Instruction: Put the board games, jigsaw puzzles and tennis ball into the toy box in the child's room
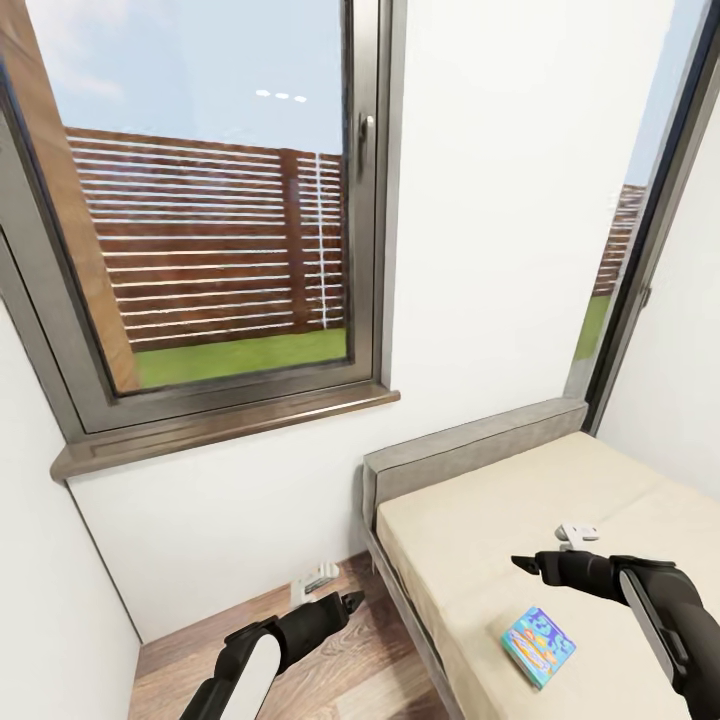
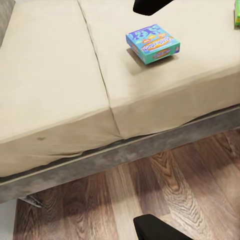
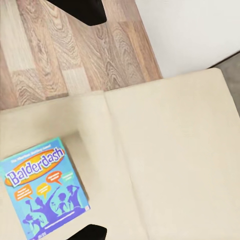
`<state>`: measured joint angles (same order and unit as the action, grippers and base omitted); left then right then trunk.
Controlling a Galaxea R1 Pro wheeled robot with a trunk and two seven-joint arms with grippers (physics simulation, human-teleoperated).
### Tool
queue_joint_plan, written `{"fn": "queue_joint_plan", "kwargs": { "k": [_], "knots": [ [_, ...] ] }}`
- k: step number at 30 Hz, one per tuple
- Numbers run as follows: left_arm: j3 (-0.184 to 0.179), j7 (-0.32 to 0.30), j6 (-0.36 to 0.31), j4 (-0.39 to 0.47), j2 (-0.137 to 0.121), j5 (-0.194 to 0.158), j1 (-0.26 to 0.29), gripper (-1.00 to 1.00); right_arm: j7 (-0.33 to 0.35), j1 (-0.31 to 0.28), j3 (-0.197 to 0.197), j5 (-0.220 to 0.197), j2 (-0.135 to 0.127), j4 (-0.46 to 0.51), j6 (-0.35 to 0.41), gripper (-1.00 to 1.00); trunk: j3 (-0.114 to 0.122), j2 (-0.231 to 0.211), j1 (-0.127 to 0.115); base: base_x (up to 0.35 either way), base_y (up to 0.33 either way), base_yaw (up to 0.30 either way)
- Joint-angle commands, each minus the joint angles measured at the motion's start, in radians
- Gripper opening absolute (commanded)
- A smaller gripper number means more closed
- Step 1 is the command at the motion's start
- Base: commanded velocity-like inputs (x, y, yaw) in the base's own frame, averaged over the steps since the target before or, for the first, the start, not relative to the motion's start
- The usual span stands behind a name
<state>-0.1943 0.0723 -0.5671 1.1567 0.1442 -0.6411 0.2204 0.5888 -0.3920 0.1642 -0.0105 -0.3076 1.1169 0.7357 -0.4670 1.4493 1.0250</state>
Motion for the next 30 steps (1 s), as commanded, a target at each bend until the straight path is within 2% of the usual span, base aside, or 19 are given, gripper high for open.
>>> {"fn": "queue_joint_plan", "kwargs": {
  "k": [1, 17, 23, 25, 30],
  "knots": [
    [0.000, 0.008, -0.004, 0.001, 0.000, -0.010, 0.001, 1.00, 0.004, -0.001, 0.001, -0.001, 0.000, 0.001, 0.006, 1.00, -0.001, 0.001, 0.000, -0.002, 0.010, 0.000],
    [0.008, 0.028, -0.010, -0.001, 0.000, -0.011, 0.014, 1.00, 0.003, -0.006, 0.001, 0.000, -0.003, 0.010, 0.026, 1.00, -0.001, 0.001, 0.000, 0.000, 0.003, 0.000],
    [0.006, 0.075, -0.016, -0.001, 0.000, -0.010, 0.027, 1.00, 0.000, -0.014, 0.002, 0.002, -0.007, 0.016, 0.076, 1.00, -0.001, 0.001, 0.000, 0.000, 0.000, 0.000],
    [0.008, 0.104, -0.016, -0.003, 0.000, -0.012, 0.031, 1.00, 0.000, -0.020, 0.002, 0.004, -0.008, 0.016, 0.114, 1.00, -0.001, 0.001, 0.000, 0.000, 0.000, 0.000],
    [0.010, 0.130, -0.016, -0.006, 0.000, -0.016, 0.034, 1.00, -0.001, -0.034, 0.001, 0.006, -0.009, 0.008, 0.170, 1.00, -0.004, 0.001, 0.000, 0.000, 0.000, 0.000]
  ]
}}
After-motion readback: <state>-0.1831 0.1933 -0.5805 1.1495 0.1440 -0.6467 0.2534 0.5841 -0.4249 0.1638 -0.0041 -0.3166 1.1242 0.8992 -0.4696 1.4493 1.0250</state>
